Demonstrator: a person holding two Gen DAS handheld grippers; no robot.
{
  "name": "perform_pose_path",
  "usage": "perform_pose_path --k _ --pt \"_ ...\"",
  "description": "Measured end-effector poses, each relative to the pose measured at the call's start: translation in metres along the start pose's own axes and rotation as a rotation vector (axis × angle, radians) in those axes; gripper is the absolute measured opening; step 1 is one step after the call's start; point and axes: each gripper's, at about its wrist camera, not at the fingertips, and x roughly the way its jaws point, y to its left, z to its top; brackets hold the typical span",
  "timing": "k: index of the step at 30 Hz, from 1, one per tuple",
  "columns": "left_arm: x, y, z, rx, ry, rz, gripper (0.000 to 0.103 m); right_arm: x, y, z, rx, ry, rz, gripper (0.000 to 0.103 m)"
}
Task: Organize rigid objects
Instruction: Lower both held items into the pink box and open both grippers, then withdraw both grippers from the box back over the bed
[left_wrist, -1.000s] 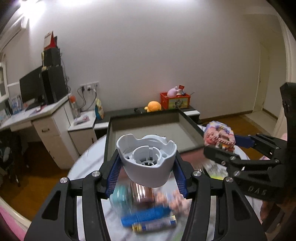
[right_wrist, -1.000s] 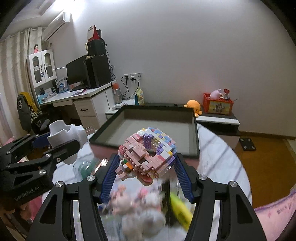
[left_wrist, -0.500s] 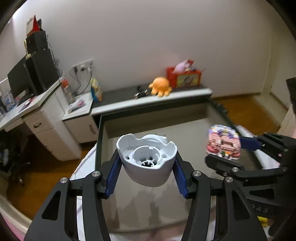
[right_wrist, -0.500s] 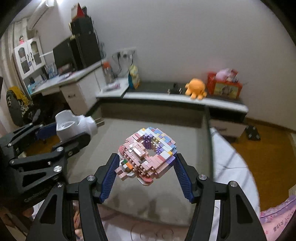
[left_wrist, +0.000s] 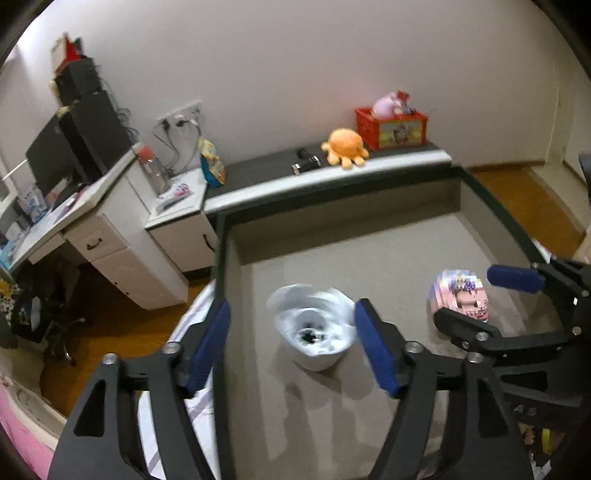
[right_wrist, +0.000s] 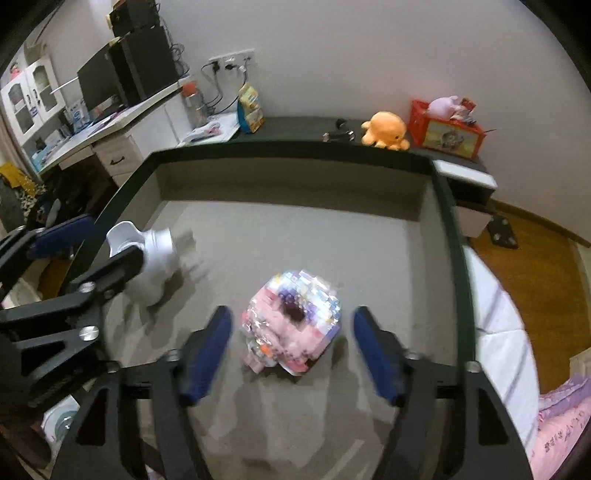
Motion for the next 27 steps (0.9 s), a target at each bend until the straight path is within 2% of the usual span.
perform_pose_path --k 1,2,5,7,9,15,21,23,24,27 --pt "-0.008 0.005 -0.001 -0.015 -0.015 0.011 0.092 -0.007 0.001 -0.001 0.004 -0.017 0.007 0.081" --pt "-0.02 0.013 -0.003 -0.029 -0.041 0.012 0.096 -0.015 0.001 -0.002 0.005 -0.034 -0.005 0.083" --pt "-0.063 0.019 -0.014 -0.052 -0.126 -0.008 0.097 -0.044 0.004 -0.007 0.01 -0.097 0.008 0.084" --pt "-0.095 0.02 -0.024 -0.054 -0.187 -0.013 0.103 -0.071 0.01 -0.014 0.01 -0.153 0.018 0.086" --pt "-0.128 0.019 -0.038 -0.06 -0.255 0.003 0.103 -0.099 0.018 -0.023 -0.01 -0.215 0.016 0.091" --pt "-0.21 0.019 -0.083 -0.119 -0.403 0.02 0.103 -0.182 0.047 -0.074 -0.069 -0.399 0.007 0.092" --pt "-0.267 0.007 -0.132 -0.167 -0.488 -0.014 0.103 -0.242 0.063 -0.139 -0.075 -0.54 -0.056 0.094" --pt "-0.278 0.003 -0.145 -0.163 -0.496 -0.013 0.103 -0.256 0.062 -0.161 -0.058 -0.574 -0.109 0.103" --pt "-0.285 0.0 -0.153 -0.168 -0.504 -0.008 0.103 -0.263 0.062 -0.169 -0.052 -0.589 -0.122 0.103" --pt "-0.299 -0.008 -0.169 -0.153 -0.519 -0.002 0.103 -0.284 0.056 -0.197 -0.02 -0.654 -0.118 0.103"
